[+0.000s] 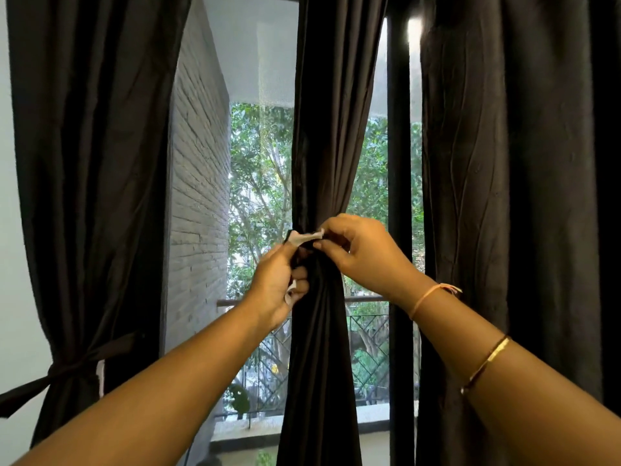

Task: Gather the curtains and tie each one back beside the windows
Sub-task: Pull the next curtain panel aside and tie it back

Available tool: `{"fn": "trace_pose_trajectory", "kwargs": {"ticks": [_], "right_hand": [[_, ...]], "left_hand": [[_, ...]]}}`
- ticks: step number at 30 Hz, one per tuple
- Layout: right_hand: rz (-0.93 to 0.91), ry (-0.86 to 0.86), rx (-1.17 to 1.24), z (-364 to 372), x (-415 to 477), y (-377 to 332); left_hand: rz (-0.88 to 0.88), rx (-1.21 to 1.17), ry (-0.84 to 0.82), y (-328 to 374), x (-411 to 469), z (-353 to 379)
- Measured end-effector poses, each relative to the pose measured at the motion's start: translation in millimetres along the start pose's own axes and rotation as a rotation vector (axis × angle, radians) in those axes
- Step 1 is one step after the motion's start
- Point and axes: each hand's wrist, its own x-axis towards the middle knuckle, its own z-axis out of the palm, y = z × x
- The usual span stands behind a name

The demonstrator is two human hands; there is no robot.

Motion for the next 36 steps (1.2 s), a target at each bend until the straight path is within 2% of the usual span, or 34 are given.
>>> {"fn": "trace_pose_trajectory", "kwargs": {"ticks": [5, 7, 10, 13, 18, 22, 24, 27, 29, 32, 36], "right_hand": [[0.182, 0.126, 0.195, 13.7, -0.4, -1.3], [0.239, 0.162, 0.211, 20.0, -2.0, 0.1], [0.29, 0.167, 0.123, 24.8, -4.7, 3.4], [0.265, 0.138, 0.061, 29.5, -9.3, 5.1], [0.225, 0.161, 0.079, 33.1, -16.6, 7.2], [0.206, 0.137, 0.1, 32.7, -18.0, 5.5], [0.196, 0.116, 0.111, 30.5, -18.8, 5.0], [0.165, 0.057, 0.039, 28.8, -22.8, 7.9], [0.131, 0.006, -0.01, 29.2, -25.9, 11.5], [0.071, -0.028, -0.074, 32.5, -28.7, 16.7], [0.118, 0.045, -0.042, 35.5, -31.8, 22.6]], "left_hand": [[0.174, 0.323, 0.1, -15.4, -5.8, 12.3], [0.219, 0.42, 0.066, -19.1, -5.1, 13.4], [0.14, 0.441, -0.031, -12.8, -3.1, 6.4], [0.125, 0.422, -0.068, -9.2, 2.4, -0.1], [0.195, 0.284, -0.054, -7.9, 3.9, -4.6], [0.299, 0.447, -0.096, -3.1, 2.3, -4.7], [0.259, 0.412, -0.101, -3.4, 1.6, -3.7], [0.078, 0.164, -0.153, -0.7, 3.4, -5.3], [0.007, 0.103, -0.137, 0.7, 6.8, -4.7], [0.013, 0.274, -0.053, 1.9, 14.2, -2.1], [-0.051, 0.449, -0.089, 16.6, 19.1, 0.1]]}}
